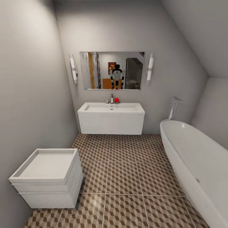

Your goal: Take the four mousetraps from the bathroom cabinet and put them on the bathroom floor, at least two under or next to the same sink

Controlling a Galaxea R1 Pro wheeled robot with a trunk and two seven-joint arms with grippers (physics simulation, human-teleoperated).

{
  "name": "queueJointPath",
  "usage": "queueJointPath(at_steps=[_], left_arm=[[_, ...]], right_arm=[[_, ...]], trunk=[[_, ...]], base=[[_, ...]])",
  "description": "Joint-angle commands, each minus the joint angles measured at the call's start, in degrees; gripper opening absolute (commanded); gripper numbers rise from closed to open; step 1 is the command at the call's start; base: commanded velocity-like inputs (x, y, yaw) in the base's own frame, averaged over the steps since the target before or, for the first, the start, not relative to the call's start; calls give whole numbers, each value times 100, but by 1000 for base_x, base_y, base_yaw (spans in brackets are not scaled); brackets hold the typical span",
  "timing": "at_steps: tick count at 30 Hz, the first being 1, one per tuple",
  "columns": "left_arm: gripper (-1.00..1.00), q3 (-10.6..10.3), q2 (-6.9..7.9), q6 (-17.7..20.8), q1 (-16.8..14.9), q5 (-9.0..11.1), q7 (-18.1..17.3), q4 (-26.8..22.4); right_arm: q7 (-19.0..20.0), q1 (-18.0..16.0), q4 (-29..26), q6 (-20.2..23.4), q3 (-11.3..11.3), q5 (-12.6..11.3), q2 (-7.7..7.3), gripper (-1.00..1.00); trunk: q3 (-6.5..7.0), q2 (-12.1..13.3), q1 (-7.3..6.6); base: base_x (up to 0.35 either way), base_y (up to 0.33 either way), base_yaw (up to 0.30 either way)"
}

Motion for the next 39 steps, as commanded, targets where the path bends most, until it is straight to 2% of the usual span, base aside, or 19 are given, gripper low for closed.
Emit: queueJointPath(at_steps=[1,5,8,37,39], left_arm=[[-100,-52,1,-14,-6,25,54,3],[-100,-52,3,-14,-6,25,54,3],[-100,-150,25,19,-104,30,19,-42],[-100,-162,24,19,-122,30,19,-43],[-100,-173,75,39,-99,30,34,-27]], right_arm=[[-35,-5,-3,-11,50,-76,-6,-100],[-35,-5,0,-108,44,-78,-39,-100],[-96,-9,98,-15,-56,-81,-116,-100],[-96,-8,118,-17,-56,-81,-116,-100],[-82,58,52,-26,-43,-77,-146,-100]], trunk=[[-10,-8,5],[-10,-8,5],[-10,-8,5],[-10,-8,5],[-10,-8,5]], base=[[313,-67,38],[311,-91,17],[0,0,0],[0,0,0],[0,0,0]])
